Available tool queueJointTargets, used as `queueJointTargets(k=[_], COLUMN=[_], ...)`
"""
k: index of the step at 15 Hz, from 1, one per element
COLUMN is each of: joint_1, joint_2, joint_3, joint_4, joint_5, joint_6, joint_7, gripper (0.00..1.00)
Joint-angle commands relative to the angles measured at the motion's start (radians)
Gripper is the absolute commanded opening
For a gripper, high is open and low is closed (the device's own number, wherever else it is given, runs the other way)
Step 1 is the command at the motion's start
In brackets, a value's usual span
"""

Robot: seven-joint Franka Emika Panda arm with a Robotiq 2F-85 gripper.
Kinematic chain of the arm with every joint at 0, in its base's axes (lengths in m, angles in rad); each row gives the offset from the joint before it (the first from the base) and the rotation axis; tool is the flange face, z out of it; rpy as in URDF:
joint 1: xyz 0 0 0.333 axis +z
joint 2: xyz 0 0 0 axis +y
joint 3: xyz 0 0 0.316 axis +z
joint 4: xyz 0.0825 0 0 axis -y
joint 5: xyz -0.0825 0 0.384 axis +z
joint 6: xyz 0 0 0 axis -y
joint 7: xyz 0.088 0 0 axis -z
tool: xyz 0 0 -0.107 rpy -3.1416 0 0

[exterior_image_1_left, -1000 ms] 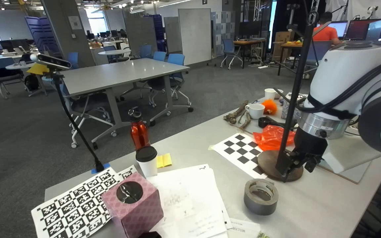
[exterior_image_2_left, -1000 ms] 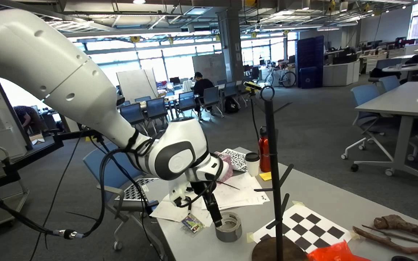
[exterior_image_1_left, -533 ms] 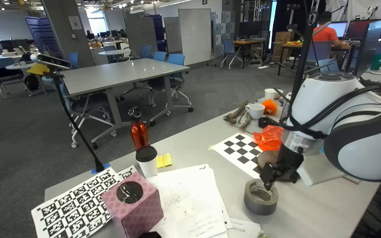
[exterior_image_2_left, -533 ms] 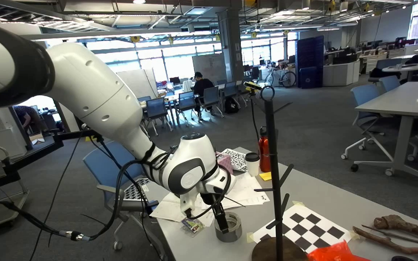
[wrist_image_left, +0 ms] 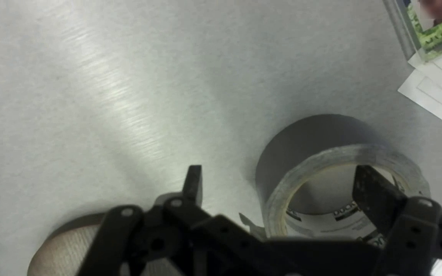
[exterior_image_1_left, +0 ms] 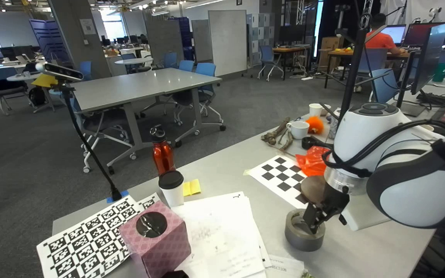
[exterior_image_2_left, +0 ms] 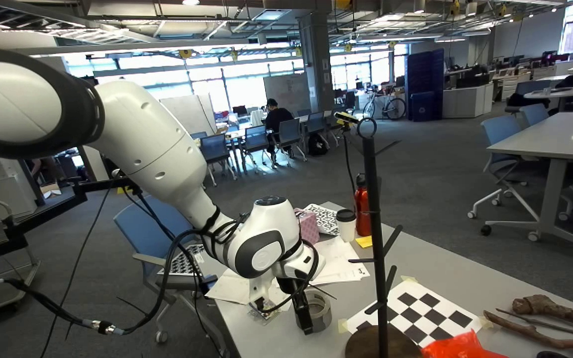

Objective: Hang the gray masking tape on the stand

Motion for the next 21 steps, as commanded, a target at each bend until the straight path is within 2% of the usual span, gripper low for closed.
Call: queueJointTargets(k=[1,4,6,7,8,9,12,13,14,16,21], joint_1=[0.033,0.035,0.033,0.032,0.032,0.031,0.025,0.024,0.024,0.026,0.033], joint_2=[0.034,0.040,0.044,0.046,0.050,0.052,0.067,0.072,0.077,0.083,0.083], joint_3=[-0.035,-0.040,-0.041,-0.042,-0.041,-0.041,-0.038,-0.038,-0.038,-0.040,-0.058], joint_4=[0.025,0.037,0.038,0.039,0.043,0.045,0.059,0.064,0.070,0.079,0.075], joint_5=[0.028,0.030,0.031,0.032,0.035,0.037,0.050,0.055,0.060,0.065,0.065], joint_6=[0.019,0.019,0.019,0.018,0.017,0.017,0.014,0.014,0.013,0.012,0.010], joint_7=[0.010,0.010,0.008,0.008,0.009,0.010,0.006,0.006,0.005,0.005,0.013], gripper=[1.00,1.00,0.93,0.97,0.96,1.00,1.00,0.95,0.74,0.69,0.31])
